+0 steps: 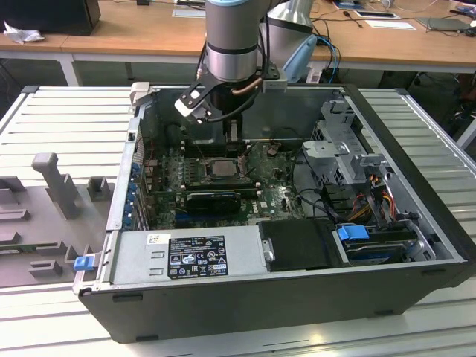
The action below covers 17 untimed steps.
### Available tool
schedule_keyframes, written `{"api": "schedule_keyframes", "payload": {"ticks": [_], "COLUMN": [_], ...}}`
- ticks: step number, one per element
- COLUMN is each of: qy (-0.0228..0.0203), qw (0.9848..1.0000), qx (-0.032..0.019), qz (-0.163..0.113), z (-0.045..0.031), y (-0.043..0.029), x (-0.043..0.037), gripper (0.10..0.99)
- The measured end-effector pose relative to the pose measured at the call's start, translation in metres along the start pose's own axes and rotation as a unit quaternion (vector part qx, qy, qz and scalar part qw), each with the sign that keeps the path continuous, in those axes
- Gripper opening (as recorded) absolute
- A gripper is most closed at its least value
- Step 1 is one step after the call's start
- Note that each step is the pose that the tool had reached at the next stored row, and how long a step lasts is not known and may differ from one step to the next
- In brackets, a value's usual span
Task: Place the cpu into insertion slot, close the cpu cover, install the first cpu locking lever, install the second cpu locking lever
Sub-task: 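Close the cpu cover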
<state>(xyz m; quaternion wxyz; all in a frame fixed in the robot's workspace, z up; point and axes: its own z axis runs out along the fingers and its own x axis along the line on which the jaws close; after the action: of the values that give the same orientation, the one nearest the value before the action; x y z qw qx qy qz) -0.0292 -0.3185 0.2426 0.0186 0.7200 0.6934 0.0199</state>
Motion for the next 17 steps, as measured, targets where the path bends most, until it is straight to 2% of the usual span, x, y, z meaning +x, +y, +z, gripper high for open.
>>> {"api": "schedule_keyframes", "payload": {"ticks": [5,10,17], "qy": [0.0,0.0,0.0], "qw": [1.0,1.0,1.0], "qx": [0.0001,0.001,0.001], "qz": [0.0,0.0,0.0], "z": [-0.0003,-0.0007,-0.0016], "y": [0.0012,0.0061,0.0062], "x": [0.0,0.0003,0.0002], "gripper": [0.106,0.106,0.106]}}
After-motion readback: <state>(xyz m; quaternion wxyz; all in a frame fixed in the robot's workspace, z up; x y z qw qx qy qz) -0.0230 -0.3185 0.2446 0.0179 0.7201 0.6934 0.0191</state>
